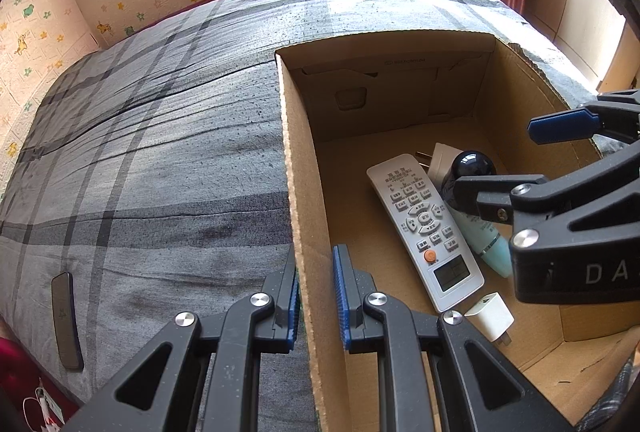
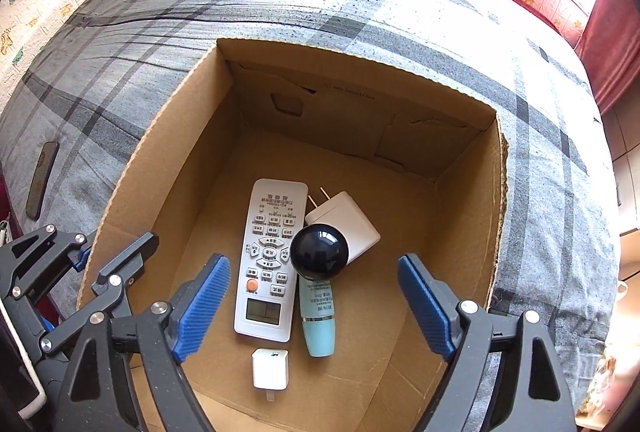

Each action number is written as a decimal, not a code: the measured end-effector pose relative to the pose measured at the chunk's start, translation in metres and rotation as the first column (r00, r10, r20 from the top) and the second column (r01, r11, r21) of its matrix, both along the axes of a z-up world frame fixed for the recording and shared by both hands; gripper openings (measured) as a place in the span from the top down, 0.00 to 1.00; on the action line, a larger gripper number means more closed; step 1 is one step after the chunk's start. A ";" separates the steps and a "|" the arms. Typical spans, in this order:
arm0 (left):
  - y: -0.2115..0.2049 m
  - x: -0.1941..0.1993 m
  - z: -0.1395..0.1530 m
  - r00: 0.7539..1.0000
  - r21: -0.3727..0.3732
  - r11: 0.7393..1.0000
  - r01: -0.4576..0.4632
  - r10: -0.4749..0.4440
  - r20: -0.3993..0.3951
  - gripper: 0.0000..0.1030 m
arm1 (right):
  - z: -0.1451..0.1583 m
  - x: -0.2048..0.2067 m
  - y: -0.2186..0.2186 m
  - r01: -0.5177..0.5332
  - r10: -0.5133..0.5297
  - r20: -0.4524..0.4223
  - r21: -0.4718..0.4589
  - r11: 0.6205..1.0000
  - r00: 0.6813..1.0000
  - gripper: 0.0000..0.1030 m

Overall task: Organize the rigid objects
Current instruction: 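Lower the fob onto the tube and open the right gripper, then move the right gripper back over the blue key tag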

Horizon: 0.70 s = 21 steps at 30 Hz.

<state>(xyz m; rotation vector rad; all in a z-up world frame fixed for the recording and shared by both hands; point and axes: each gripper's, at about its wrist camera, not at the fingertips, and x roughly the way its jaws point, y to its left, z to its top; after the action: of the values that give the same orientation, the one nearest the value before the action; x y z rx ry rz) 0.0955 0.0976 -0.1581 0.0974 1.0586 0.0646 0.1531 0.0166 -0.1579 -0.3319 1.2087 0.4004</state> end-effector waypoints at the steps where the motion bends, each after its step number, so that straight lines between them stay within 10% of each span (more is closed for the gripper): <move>1: 0.000 0.000 0.000 1.000 0.001 1.000 0.000 0.000 0.000 0.84 | 0.002 0.000 -0.002 0.000 0.000 0.004 0.003 1.000 1.000 0.12; 21: 0.000 0.000 0.000 1.000 0.002 1.000 0.000 0.000 -0.002 0.84 | 0.050 -0.006 -0.056 0.046 -0.052 0.090 0.071 0.996 0.995 0.00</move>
<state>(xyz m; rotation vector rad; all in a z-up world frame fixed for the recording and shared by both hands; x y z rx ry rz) 0.0955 0.0977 -0.1582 0.0993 1.0602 0.0655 0.1469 -0.0398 -0.1079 -0.2576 1.1088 0.3797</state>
